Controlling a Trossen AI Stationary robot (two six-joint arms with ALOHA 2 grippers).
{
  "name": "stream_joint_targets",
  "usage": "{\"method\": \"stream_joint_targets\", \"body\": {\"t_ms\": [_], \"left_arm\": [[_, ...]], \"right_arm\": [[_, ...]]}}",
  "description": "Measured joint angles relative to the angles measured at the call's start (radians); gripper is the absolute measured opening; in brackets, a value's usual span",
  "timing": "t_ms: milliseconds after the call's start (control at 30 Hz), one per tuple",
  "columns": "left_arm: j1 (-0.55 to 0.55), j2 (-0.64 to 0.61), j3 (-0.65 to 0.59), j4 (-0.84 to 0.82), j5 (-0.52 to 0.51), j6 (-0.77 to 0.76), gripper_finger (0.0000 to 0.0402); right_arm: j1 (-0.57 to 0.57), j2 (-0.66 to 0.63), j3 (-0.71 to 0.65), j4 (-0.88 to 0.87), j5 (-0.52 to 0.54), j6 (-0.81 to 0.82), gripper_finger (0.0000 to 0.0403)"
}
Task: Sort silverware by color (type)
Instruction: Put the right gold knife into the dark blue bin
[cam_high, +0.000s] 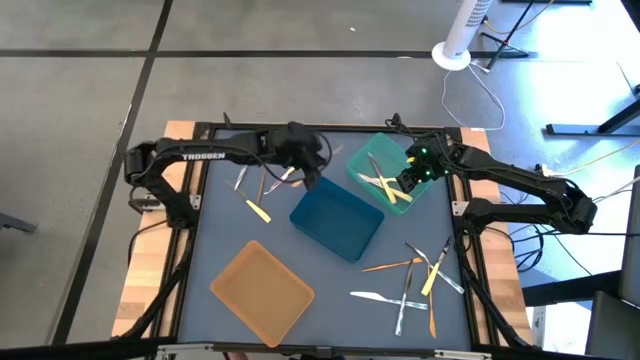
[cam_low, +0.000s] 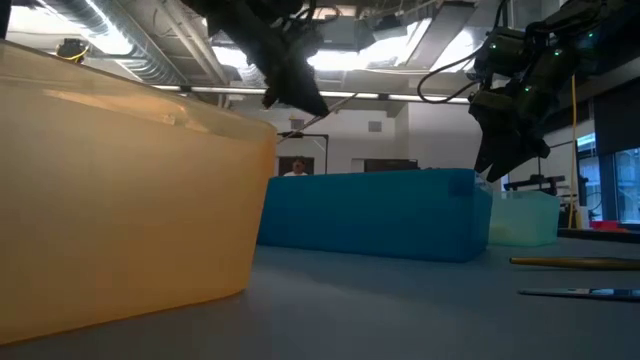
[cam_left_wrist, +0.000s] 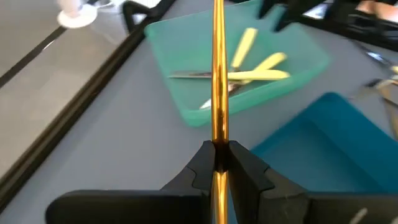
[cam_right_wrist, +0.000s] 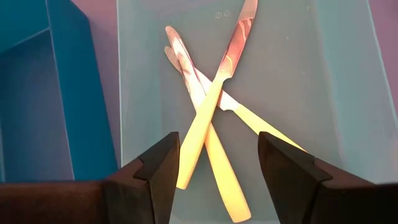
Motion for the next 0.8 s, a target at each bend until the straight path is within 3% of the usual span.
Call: {"method": "stream_joint_targets", "body": {"t_ms": [167, 433, 800], "left_arm": [[-0.065, 0.0, 0.0, 0.011, -0.003, 0.011, 0.0023], [-0.148, 0.011, 0.001, 0.064, -0.004, 0.15, 0.0023], [-0.251, 0.145, 0.001, 0.237, -0.008, 0.158, 0.0023]], "right_arm": [[0.0, 0.0, 0.0, 0.0, 0.0, 0.0, 0.0205], [0.0, 0.0, 0.0, 0.0, 0.0, 0.0, 0.0205], [0.0, 0.0, 0.0, 0.009, 0.0, 0.0, 0.0205]]}}
